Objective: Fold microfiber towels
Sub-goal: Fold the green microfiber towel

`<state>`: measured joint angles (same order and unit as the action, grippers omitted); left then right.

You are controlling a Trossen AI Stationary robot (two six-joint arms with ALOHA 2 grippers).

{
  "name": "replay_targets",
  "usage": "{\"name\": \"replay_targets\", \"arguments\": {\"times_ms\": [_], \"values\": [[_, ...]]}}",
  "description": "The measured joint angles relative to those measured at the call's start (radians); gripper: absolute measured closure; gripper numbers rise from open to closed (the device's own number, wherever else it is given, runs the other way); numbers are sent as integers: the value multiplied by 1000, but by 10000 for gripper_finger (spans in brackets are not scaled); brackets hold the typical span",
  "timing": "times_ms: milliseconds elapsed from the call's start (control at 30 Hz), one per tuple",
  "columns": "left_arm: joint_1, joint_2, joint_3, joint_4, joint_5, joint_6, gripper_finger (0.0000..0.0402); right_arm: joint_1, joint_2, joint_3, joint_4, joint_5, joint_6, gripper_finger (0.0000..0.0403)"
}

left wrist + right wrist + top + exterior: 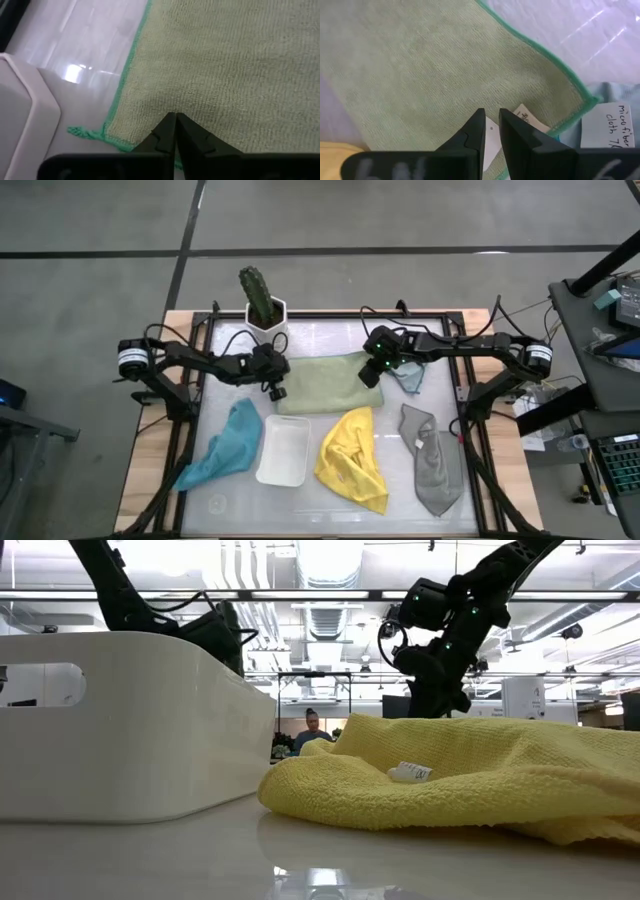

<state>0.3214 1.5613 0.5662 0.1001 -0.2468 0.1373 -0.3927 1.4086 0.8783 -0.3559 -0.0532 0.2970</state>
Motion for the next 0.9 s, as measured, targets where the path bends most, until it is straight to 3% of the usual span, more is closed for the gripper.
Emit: {"name": "replay_targets", "arguments": {"times_ms": [200, 433, 600, 900], "values": [[9, -12, -2, -30, -90, 0, 400, 0, 0, 0, -1, 0, 2, 355], [28, -34, -4, -83, -142, -2, 400, 0, 0, 0, -19, -51, 136, 341], [43, -40, -3, -148, -208, -34, 400, 0, 0, -14, -32, -61, 237, 291], [46, -41, -2, -160, -209, -35, 400, 0, 1, -73, 61, -59, 349, 189]]}}
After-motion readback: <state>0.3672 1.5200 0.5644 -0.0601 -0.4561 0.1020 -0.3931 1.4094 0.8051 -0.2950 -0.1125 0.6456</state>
